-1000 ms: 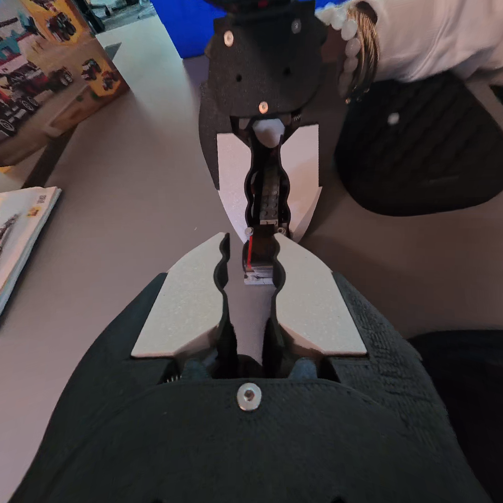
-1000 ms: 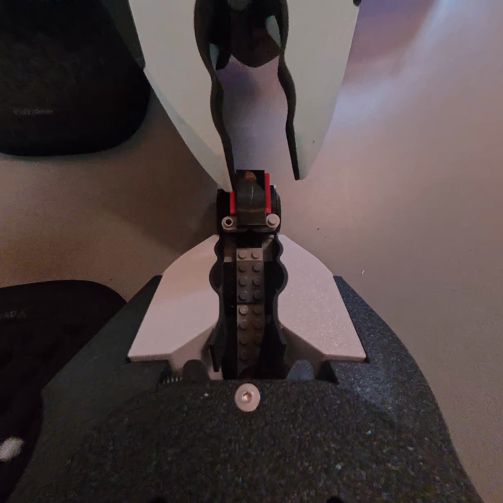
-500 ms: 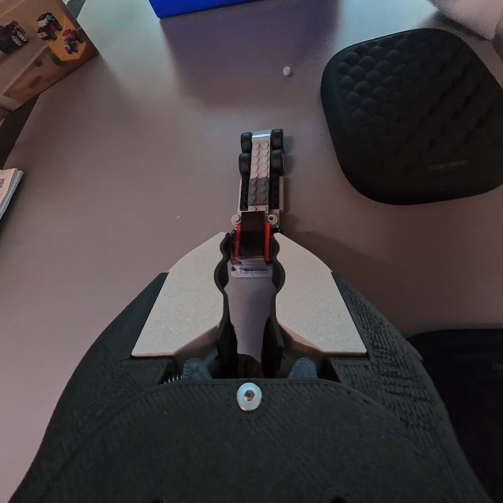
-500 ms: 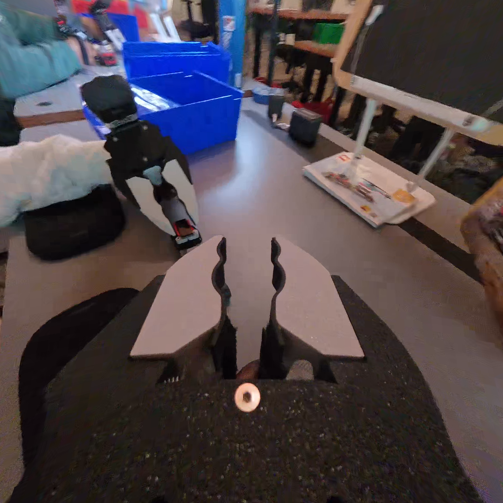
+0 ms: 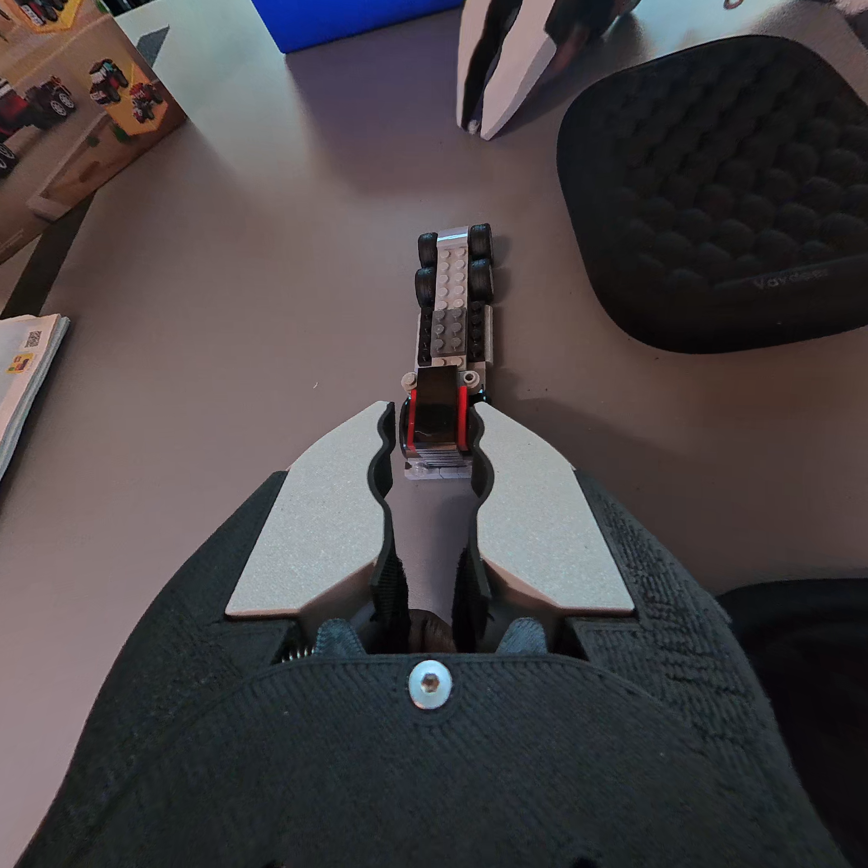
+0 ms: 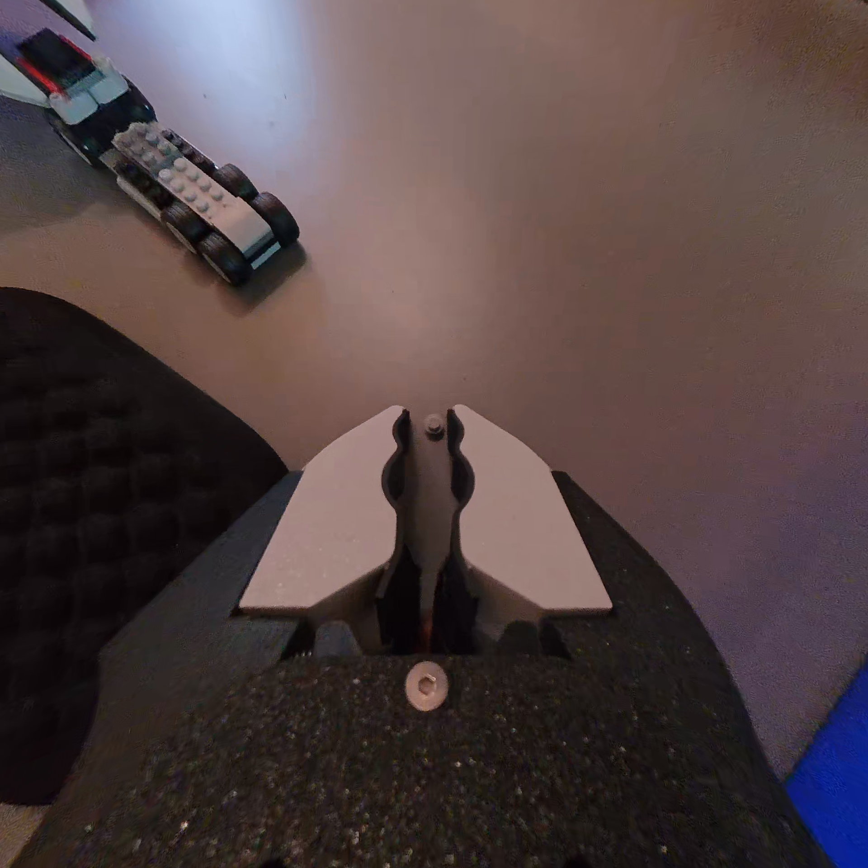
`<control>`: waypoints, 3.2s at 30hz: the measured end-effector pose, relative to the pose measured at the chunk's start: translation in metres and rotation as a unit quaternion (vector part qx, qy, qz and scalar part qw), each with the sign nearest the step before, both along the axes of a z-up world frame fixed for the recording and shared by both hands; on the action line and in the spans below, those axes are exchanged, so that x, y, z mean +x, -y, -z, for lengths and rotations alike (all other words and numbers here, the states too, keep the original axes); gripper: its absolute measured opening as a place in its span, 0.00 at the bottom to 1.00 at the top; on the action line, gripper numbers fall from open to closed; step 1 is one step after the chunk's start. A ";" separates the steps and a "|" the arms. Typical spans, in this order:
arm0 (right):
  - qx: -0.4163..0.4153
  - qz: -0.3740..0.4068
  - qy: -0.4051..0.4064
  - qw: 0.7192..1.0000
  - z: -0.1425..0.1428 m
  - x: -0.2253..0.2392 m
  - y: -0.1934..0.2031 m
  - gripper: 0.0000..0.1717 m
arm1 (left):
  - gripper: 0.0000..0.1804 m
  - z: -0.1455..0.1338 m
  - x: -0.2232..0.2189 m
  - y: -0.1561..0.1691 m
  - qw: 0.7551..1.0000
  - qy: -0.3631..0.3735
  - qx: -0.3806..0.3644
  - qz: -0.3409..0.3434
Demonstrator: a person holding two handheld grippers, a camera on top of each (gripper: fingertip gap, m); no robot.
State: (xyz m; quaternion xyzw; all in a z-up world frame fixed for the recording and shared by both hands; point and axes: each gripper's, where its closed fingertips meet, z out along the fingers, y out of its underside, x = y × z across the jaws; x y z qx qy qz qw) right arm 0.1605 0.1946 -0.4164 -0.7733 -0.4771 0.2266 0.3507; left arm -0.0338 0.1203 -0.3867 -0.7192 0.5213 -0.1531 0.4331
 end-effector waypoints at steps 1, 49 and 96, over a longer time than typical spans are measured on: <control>0.002 -0.003 0.002 1.000 0.000 0.000 0.000 0.04 | 0.16 0.000 0.000 0.000 1.000 0.001 0.000 0.000; 0.110 -0.393 -0.003 0.913 -0.022 -0.192 0.080 0.22 | 0.14 0.000 0.005 0.004 0.999 -0.008 0.027 0.029; 0.159 -0.377 -0.018 0.912 -0.025 -0.189 0.074 0.23 | 0.13 -0.002 0.013 0.003 0.998 0.045 -0.034 0.007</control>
